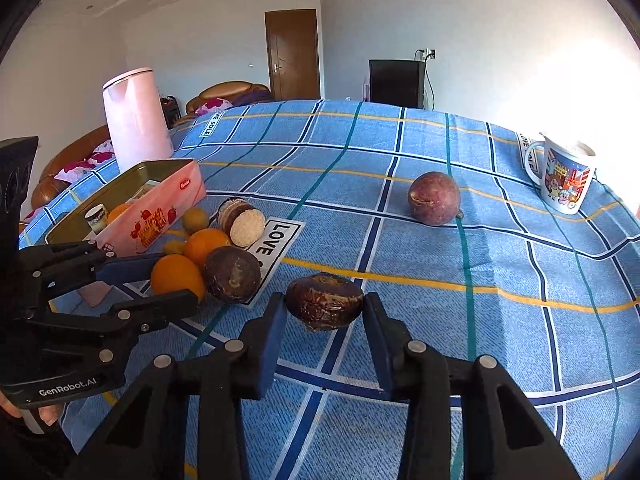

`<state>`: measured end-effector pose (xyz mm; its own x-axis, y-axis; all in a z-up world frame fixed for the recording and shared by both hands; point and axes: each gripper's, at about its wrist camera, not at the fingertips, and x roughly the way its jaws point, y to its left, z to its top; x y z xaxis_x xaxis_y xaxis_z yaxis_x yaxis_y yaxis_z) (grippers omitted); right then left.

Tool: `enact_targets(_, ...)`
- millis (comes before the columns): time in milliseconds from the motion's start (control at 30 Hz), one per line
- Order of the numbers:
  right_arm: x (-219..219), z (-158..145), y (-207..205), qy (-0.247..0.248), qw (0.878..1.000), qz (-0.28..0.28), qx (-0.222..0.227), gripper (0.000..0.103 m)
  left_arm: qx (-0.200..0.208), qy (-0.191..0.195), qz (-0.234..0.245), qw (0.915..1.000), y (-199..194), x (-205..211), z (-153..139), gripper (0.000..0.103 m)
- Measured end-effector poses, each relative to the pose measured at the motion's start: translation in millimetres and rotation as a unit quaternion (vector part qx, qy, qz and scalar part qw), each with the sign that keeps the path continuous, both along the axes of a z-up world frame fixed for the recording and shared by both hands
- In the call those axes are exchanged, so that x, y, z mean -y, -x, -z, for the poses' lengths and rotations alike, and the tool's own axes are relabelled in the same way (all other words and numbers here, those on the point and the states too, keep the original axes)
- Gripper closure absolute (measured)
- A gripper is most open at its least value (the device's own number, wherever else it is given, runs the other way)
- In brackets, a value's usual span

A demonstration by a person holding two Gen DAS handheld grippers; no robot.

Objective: Organize fruits
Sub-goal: 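Grasp an orange with the left tool while the right tool grasps a dark brown passion fruit, then carry the orange and passion fruit into the pink tin and open both tools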

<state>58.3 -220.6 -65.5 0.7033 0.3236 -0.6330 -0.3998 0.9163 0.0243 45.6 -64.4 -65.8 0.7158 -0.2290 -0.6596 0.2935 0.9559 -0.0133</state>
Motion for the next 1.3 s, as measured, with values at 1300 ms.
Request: enact_targets(1300, 3.0, -15.7, 37.1, -0.009, 0.991, 0.01, 0.133, 0.062, 0.129, 0.015, -0.028, 0.9912, 32.6, -6.9, -18.5, 0.061)
